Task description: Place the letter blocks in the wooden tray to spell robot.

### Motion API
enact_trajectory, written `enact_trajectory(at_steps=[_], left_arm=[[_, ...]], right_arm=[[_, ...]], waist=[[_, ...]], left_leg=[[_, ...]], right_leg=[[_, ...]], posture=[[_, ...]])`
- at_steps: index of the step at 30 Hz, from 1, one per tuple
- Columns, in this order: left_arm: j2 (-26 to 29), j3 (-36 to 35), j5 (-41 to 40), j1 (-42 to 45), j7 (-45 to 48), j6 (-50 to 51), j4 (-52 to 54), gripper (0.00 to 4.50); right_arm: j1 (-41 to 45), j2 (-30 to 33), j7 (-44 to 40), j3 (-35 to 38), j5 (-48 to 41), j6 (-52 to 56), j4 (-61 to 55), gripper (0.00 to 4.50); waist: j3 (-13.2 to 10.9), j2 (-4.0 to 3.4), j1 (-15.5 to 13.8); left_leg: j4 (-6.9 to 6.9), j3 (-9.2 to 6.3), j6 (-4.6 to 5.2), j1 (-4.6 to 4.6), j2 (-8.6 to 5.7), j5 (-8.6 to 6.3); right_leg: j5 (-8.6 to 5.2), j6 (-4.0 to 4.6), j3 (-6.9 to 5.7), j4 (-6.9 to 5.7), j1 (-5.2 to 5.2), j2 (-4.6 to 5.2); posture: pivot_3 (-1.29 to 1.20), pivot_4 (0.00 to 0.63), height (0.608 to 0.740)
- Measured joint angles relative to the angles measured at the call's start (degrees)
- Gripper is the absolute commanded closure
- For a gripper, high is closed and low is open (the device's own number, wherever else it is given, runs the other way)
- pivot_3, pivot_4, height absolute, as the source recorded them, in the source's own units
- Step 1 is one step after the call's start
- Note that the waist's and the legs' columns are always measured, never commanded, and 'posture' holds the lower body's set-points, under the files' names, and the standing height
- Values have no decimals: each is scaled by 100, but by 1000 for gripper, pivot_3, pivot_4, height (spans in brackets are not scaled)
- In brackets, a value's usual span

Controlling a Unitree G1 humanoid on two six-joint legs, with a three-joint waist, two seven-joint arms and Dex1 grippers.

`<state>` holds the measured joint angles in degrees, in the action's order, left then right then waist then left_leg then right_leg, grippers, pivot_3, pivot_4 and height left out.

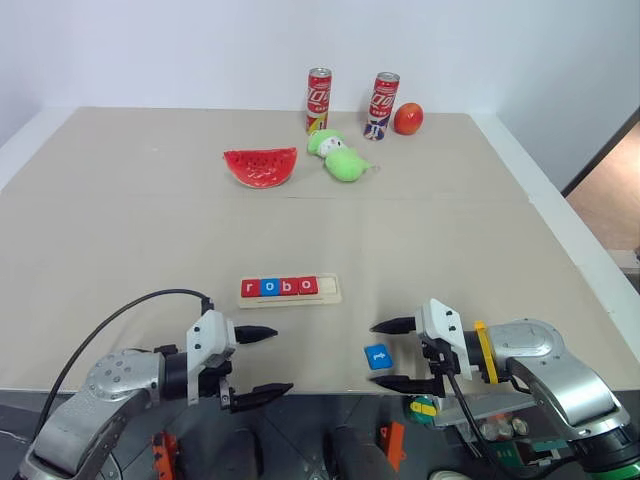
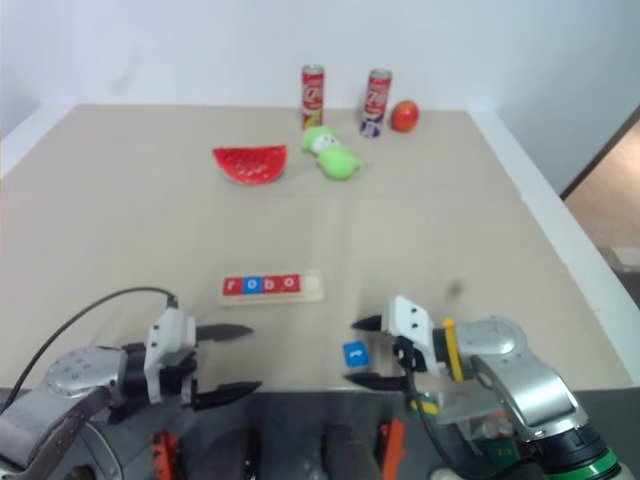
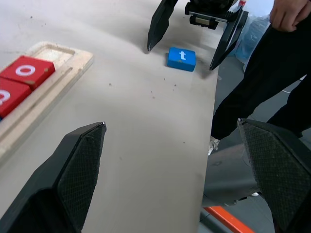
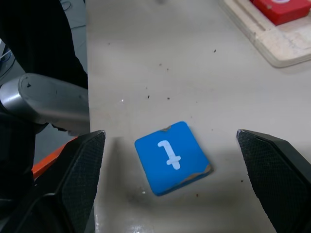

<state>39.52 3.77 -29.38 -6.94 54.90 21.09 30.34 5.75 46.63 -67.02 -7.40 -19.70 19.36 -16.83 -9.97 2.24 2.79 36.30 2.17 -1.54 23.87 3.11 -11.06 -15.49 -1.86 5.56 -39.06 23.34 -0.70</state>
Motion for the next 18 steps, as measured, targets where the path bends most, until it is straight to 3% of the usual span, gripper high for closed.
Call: enact_trajectory(at_steps=[2,3,11,18], left_arm=[[0,-19,1,-32,-53,0,41,0],[0,-28,1,-49,-66,0,60,0],[1,-46,-1,-104,-80,3,107,0],[0,-51,0,25,-56,1,101,0]], right_arm=[[-2,0,0,-29,74,-10,29,32],[-1,-2,27,-42,99,-28,29,556],[-111,-126,393,-40,211,-117,26,3257],[-123,-197,471,-1,187,-157,33,3325]], waist=[[0,0,0],[0,0,0],[2,2,-2],[3,4,1]], left_leg=[[2,2,0,-1,0,0],[2,4,0,-3,0,0],[2,-1,0,-2,1,0],[5,4,0,-4,1,0]], right_leg=[[1,1,2,0,-1,1],[2,1,4,0,-1,1],[0,3,-2,0,-2,0],[5,4,2,0,-3,0]], posture=[[0,150,740],[0,150,740],[0,150,740],[0,150,740]])
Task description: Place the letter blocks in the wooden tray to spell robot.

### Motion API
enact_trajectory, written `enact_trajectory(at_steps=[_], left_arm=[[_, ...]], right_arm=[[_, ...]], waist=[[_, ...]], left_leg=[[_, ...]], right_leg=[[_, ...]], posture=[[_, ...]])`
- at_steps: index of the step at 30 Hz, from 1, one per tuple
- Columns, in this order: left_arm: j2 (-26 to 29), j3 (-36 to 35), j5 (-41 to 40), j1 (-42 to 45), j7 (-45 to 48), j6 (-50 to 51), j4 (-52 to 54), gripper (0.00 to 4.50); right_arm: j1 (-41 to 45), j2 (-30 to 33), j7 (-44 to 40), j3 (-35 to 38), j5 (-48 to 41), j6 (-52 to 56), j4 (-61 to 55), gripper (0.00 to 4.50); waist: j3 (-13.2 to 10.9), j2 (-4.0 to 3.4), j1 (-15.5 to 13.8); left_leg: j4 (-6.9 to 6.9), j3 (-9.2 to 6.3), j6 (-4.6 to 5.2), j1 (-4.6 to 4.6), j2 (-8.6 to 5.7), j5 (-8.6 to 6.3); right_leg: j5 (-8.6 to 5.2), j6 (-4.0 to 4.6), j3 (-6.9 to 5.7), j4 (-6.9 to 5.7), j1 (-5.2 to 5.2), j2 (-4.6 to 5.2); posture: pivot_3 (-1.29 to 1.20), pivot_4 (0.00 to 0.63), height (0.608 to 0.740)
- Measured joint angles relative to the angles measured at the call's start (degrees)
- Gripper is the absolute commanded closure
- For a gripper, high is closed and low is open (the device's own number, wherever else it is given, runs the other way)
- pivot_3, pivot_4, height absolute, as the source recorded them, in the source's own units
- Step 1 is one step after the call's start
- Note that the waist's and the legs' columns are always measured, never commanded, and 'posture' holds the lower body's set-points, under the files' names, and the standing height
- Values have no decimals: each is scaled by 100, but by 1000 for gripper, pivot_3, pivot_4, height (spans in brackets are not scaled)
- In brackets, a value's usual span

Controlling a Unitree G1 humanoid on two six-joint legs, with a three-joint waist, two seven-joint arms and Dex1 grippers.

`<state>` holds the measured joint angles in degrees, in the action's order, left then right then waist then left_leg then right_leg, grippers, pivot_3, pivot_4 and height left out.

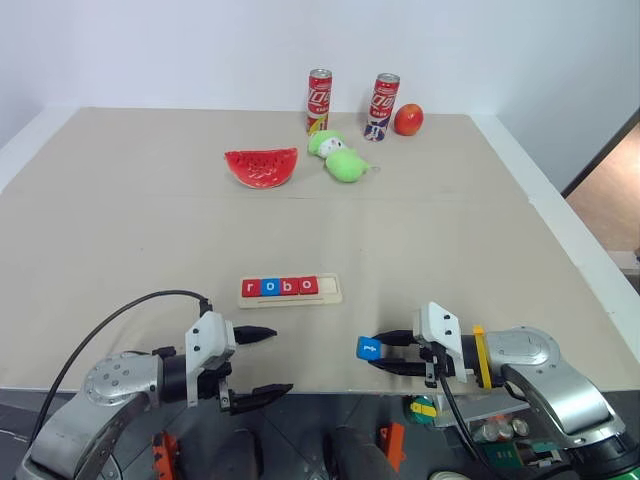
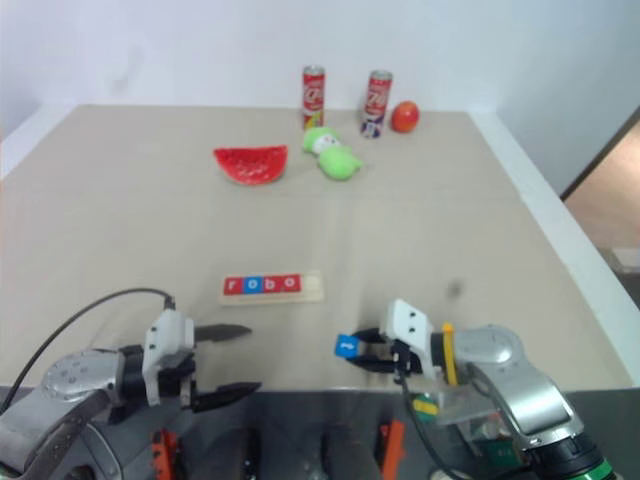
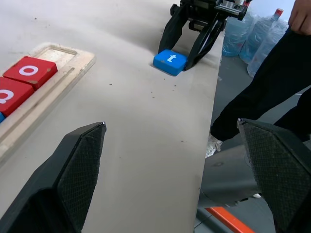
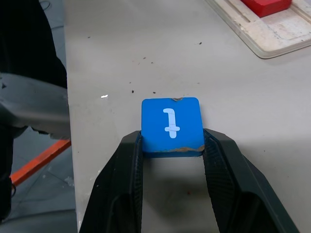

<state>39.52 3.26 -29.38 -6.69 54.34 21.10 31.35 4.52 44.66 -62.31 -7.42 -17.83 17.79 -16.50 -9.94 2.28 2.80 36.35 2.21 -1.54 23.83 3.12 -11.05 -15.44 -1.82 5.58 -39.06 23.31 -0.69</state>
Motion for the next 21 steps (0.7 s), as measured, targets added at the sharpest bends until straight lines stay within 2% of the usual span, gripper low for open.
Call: enact_trajectory(at_steps=[4,9,10,14,18,19,21], left_arm=[[-4,12,4,128,27,-4,-23,0],[-27,92,14,219,80,-4,-95,0],[-29,98,19,232,77,-4,-104,0],[-47,100,30,183,50,-24,-100,0],[-56,102,41,93,-24,-39,-93,0],[-65,95,42,62,-44,-42,-87,0],[-68,95,49,-4,-112,-44,-57,0]], right_arm=[[996,-7,-438,-175,25,-167,587,3325],[2622,-147,-1328,-487,305,-953,2129,3325],[2999,-214,-1624,-619,449,-1337,2719,3325],[3783,-418,-2243,-898,928,-2611,4298,3325],[4260,-635,-2523,-1075,1221,-3363,5303,3325],[4386,-690,-2573,-1109,1316,-3624,5607,2825],[4595,-741,-2633,-1229,1479,-3927,6063,2825]], waist=[[-3,-2,33],[-6,-1,32],[-6,-1,26],[-8,-4,9],[-8,-5,8],[-9,-6,6],[-11,-9,5]], left_leg=[[5,6,5,-15,7,3],[5,20,9,-17,6,6],[1,21,9,-16,7,6],[-5,18,14,-8,5,-4],[-7,17,24,-7,3,-13],[-8,12,26,-5,2,-18],[-8,13,27,-4,1,-20]], right_leg=[[17,4,13,0,-2,-1],[18,6,7,0,-4,-3],[14,6,7,0,-4,-3],[14,-8,7,0,0,-2],[19,10,11,0,1,-2],[15,16,7,-1,1,-1],[14,17,8,-1,1,1]], posture=[[0,150,740],[0,150,740],[0,150,740],[0,150,740],[0,150,740],[0,150,740],[0,150,740]])
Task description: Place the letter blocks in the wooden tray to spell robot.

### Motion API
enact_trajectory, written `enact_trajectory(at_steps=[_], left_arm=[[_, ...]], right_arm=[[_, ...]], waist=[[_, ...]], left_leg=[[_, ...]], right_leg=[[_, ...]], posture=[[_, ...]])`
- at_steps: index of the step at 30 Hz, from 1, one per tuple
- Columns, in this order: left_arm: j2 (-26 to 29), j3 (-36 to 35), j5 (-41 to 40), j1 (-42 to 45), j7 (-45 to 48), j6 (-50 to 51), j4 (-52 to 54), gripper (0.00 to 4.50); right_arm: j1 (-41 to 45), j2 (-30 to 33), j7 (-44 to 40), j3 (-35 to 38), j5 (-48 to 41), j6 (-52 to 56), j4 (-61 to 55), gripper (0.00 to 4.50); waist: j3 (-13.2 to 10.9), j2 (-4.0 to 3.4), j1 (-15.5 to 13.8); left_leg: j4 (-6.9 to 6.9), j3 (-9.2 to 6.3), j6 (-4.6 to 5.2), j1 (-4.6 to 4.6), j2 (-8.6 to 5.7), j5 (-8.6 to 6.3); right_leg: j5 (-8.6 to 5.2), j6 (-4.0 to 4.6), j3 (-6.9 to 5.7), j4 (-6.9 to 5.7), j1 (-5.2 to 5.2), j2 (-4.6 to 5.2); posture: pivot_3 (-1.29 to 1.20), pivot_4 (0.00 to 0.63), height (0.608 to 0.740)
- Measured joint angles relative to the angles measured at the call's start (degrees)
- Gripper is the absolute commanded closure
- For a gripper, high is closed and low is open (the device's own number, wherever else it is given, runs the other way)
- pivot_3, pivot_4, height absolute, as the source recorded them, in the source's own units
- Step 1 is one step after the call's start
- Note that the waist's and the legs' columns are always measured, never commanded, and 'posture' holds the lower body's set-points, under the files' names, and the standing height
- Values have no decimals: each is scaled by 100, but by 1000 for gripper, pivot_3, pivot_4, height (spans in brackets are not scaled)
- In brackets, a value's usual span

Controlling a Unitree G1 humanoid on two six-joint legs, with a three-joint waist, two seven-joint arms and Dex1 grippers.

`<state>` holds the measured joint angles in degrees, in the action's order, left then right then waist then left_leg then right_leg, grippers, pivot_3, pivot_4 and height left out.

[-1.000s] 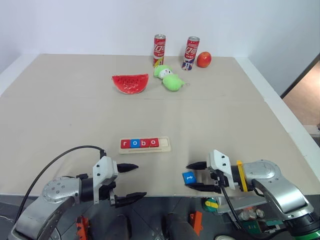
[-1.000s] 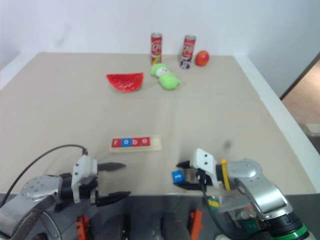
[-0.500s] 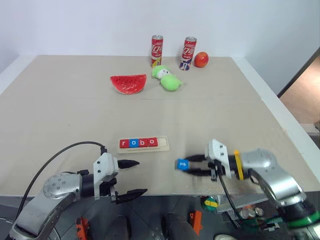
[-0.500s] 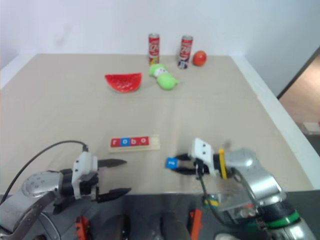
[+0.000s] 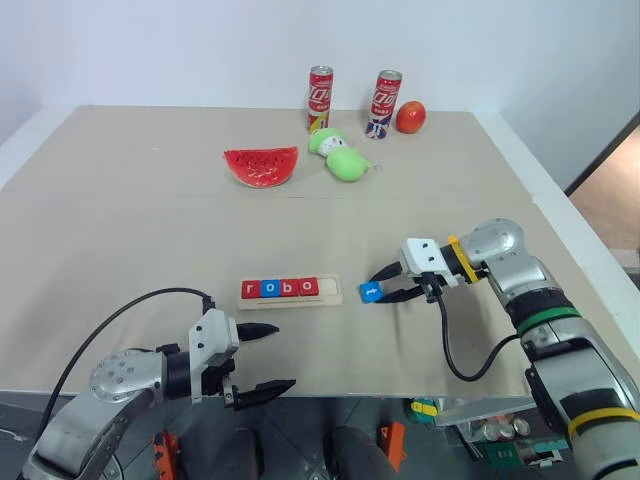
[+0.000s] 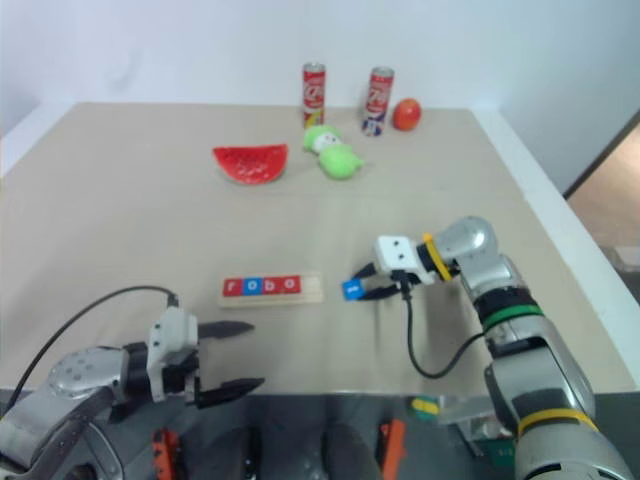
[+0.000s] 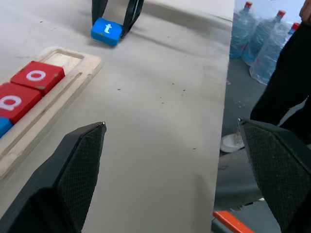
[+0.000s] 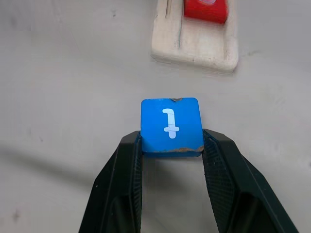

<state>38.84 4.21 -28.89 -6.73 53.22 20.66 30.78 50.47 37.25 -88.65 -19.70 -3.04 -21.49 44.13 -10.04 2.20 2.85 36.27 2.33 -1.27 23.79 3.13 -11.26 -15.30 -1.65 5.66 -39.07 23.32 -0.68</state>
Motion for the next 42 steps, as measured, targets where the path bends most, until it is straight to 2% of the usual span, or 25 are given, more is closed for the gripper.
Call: enact_trajectory(at_steps=[7,9,10,11,13,14,15,22,24,26,28,29,30,31,32,36,42], left_arm=[[-1,-10,26,-150,-98,-15,87,0],[1,-30,26,-291,-163,-16,162,0],[2,-37,26,-325,-167,-16,179,0],[7,-73,17,-386,-189,-15,226,0],[7,-96,9,-394,-215,-9,234,0],[7,-115,-18,-359,-234,-4,234,0],[8,-122,-30,-284,-225,10,231,0],[36,-111,-13,-119,-31,-6,116,0],[35,-111,0,-124,-31,-22,115,0],[35,-112,30,-228,-35,-51,119,0],[34,-111,42,-311,-41,-61,124,0],[34,-111,54,-347,-45,-63,124,0],[34,-111,55,-349,-45,-63,124,0],[16,-108,93,-397,-89,-65,136,0],[9,-107,95,-400,-112,-65,136,0],[8,-107,99,-378,-113,-65,136,0],[10,-108,99,-401,-108,-67,137,0]], right_arm=[[208,-31,-45,-52,35,-40,439,2825],[173,-88,-26,110,-152,554,288,2825],[134,-95,4,230,-286,869,106,2507],[-166,64,115,569,-728,1766,-808,1926],[-378,164,131,654,-835,1930,-1149,1926],[-664,242,123,656,-856,1961,-1325,1329],[-951,261,118,645,-805,1963,-1358,1142],[-886,411,-2,476,-378,1480,-1278,1077],[-842,389,5,477,-382,1540,-1256,1077],[-878,363,123,671,-625,2064,-1591,1077],[-1001,371,195,811,-756,2249,-1945,683],[-1062,371,237,846,-811,2306,-2090,47],[-1066,371,240,848,-813,2312,-2100,47],[-1570,352,522,914,-915,2598,-2715,47],[-1748,274,661,909,-916,2712,-2858,47],[-1981,49,1210,911,-997,3308,-3376,47],[-2100,-24,1747,911,-969,3531,-3608,47]], waist=[[-2,-3,-4],[-6,-10,-5],[-8,-14,-6],[-12,-20,-8],[-11,-19,-19],[-11,-19,-30],[-13,-22,-22],[-16,-27,12],[-16,-27,11],[-16,-28,12],[-16,-27,6],[-15,-27,2],[-15,-27,1],[-15,-27,-13],[-16,-27,-20],[-16,-28,-1],[-16,-27,-6]], left_leg=[[4,-2,0,-1,-2,-1],[6,-1,-1,-3,0,0],[7,-2,-1,-3,1,0],[7,-2,-1,-3,0,0],[7,-13,-1,-2,1,0],[7,-13,-1,-1,-7,0],[7,-6,-1,-1,-9,0],[10,9,0,-14,15,1],[10,9,0,-14,16,1],[8,8,-1,-12,15,1],[7,6,-1,-10,13,0],[7,1,-2,-8,14,-1],[7,1,-2,-8,14,-1],[6,-4,-2,-3,7,-1],[10,-7,-2,1,3,-1],[15,-6,-3,-2,13,0],[18,4,-3,-4,8,2]], right_leg=[[1,1,-1,-1,-3,4],[8,2,-1,-2,-3,4],[11,2,-1,-3,-3,3],[11,1,-3,-5,-4,3],[5,-2,-9,-5,-10,4],[1,-3,-10,-5,-10,6],[3,-7,-2,-5,-7,7],[2,-20,-1,-5,-6,-10],[2,-20,0,-5,-6,-11],[2,-19,7,-5,-3,-8],[1,-17,5,-5,-6,-7],[0,-16,2,-5,-6,-7],[0,-16,3,-5,-6,-7],[-2,-16,-1,-4,-4,-6],[-4,-21,-4,-5,-2,-4],[2,-30,0,-5,1,-6],[-3,-21,-1,-5,-1,-6]], posture=[[0,150,740],[0,150,740],[0,150,740],[0,150,740],[0,150,740],[0,150,740],[0,150,740],[0,150,740],[0,150,740],[0,150,740],[0,150,740],[0,150,740],[0,150,740],[0,150,740],[0,150,740],[0,150,740],[0,150,740]])
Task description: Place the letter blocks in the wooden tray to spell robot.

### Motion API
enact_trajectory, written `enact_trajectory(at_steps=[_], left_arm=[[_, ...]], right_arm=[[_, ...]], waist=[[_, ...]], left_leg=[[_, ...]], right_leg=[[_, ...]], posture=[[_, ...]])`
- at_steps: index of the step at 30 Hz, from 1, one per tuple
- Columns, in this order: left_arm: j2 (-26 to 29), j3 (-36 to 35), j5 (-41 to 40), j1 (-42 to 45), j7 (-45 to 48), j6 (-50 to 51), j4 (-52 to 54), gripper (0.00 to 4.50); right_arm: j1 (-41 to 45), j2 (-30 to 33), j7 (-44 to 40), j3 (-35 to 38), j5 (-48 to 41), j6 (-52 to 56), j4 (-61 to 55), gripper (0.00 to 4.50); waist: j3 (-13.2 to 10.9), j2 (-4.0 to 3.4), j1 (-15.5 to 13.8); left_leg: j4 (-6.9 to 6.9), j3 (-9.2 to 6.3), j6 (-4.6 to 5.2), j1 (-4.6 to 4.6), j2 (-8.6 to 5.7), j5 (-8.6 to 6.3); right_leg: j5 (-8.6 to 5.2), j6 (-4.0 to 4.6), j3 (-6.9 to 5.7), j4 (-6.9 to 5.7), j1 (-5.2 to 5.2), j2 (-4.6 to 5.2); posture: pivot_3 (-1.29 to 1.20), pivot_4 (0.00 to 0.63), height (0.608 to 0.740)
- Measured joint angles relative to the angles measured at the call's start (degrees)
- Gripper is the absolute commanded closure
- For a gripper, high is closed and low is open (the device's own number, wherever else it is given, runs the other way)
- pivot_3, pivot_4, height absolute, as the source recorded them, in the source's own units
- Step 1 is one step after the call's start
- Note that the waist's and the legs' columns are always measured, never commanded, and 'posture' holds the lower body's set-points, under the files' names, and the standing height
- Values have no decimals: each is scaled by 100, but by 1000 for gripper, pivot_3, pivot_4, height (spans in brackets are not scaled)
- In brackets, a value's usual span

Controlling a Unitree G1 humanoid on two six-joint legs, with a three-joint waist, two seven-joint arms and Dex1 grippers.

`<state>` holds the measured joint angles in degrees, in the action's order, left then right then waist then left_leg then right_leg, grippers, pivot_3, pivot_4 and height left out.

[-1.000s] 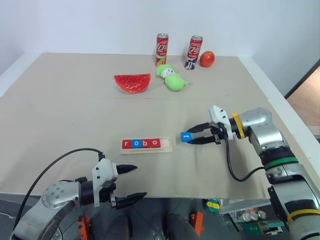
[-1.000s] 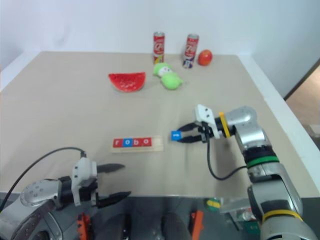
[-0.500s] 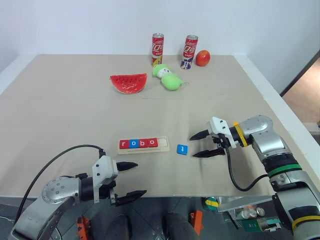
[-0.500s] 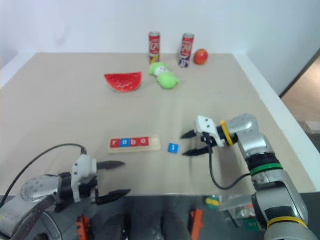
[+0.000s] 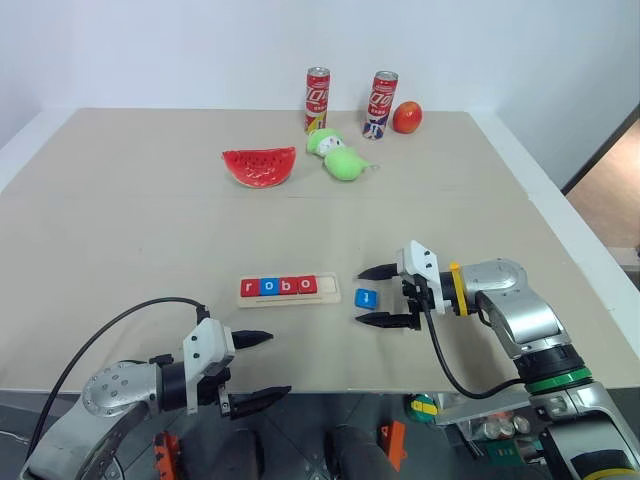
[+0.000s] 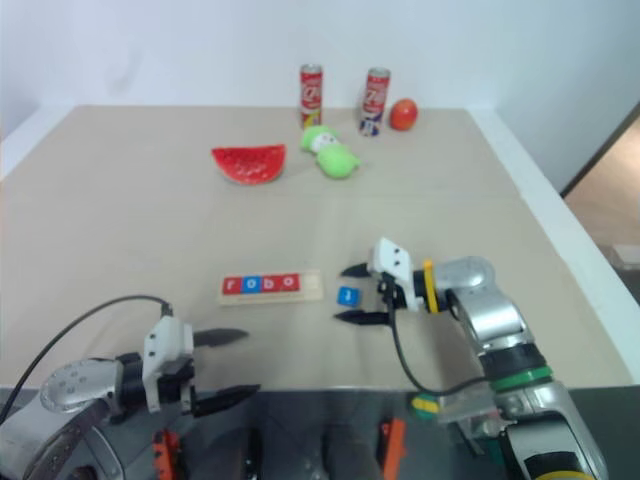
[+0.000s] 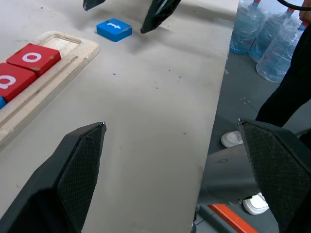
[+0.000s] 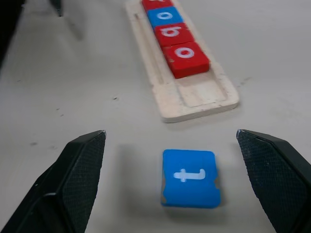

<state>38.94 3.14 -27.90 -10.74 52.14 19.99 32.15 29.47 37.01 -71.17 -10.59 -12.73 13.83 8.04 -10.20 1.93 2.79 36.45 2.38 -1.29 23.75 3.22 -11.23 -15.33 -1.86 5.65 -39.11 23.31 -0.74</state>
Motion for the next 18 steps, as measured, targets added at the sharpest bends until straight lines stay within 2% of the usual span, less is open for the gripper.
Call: enact_trajectory(at_steps=[3,4,7,13,18], left_arm=[[-1,0,-1,1,-7,0,0,0],[-3,0,-1,1,-13,-1,0,0],[-64,-1,-3,3,-60,-13,0,0],[-144,-8,45,-26,-166,-131,1,0],[-139,-25,70,-83,-167,-161,0,0]], right_arm=[[-114,1,194,2,5,86,-1,47],[-189,0,285,1,10,111,-1,285],[-313,-59,544,20,20,203,-25,1152],[-700,-159,1229,130,2,772,-762,3257],[-1180,-359,2093,186,24,1673,-1865,3280]], waist=[[0,1,-1],[1,1,-2],[0,0,3],[1,1,-2],[2,3,-2]], left_leg=[[0,1,0,2,-1,0],[-1,-2,0,2,-2,0],[-4,-1,-1,5,-1,-1],[-4,-11,0,6,0,-1],[-4,-10,-1,8,0,-1]], right_leg=[[-1,-7,1,0,1,1],[-1,-13,0,0,0,1],[-1,-14,1,0,3,-1],[-1,-14,-3,0,2,-4],[-3,-14,-1,0,5,-3]], posture=[[0,150,740],[0,150,740],[0,150,740],[0,150,740],[0,150,740]])
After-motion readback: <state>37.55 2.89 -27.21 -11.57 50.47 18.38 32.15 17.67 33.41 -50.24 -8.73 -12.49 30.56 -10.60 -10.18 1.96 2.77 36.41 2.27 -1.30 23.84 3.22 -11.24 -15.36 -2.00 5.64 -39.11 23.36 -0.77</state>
